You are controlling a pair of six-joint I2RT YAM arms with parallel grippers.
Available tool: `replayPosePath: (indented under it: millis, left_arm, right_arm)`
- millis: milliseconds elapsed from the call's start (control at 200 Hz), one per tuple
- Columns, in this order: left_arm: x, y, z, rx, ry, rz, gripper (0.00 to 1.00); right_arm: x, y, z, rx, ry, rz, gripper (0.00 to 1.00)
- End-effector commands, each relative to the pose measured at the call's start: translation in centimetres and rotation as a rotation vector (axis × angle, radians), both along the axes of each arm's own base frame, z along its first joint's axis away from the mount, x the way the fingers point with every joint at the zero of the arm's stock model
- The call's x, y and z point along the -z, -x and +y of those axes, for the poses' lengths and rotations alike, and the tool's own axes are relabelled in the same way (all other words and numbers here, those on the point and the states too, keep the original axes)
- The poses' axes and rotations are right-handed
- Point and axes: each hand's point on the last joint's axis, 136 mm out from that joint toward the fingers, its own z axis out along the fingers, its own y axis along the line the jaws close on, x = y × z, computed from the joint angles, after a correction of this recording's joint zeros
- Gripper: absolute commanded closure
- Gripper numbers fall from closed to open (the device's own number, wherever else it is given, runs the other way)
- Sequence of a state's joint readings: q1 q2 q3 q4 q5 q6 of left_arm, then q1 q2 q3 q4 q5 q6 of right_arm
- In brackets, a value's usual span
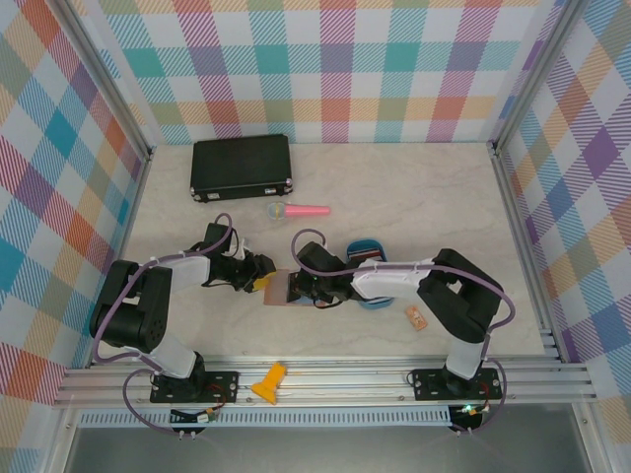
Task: Put the credit cards into the card holder
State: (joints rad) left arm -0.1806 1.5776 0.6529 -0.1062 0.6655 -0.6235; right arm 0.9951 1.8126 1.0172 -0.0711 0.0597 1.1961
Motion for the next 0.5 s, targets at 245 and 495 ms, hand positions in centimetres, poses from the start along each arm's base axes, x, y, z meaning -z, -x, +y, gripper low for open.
replayPosePath:
  millis: [245, 495]
  left_arm:
    - [2.63, 2.10, 1.25, -0.013, -0.078, 0.115, 0.56]
    - [2.69, 2.14, 1.25, -0.012, -0.081, 0.118, 0.56]
  right_arm:
    - [3.57, 2.47, 0.05, -0.088, 0.086, 0.151, 1.00]
    - [3.26, 2.05, 0.52, -0.118, 0.094, 0.141, 1.00]
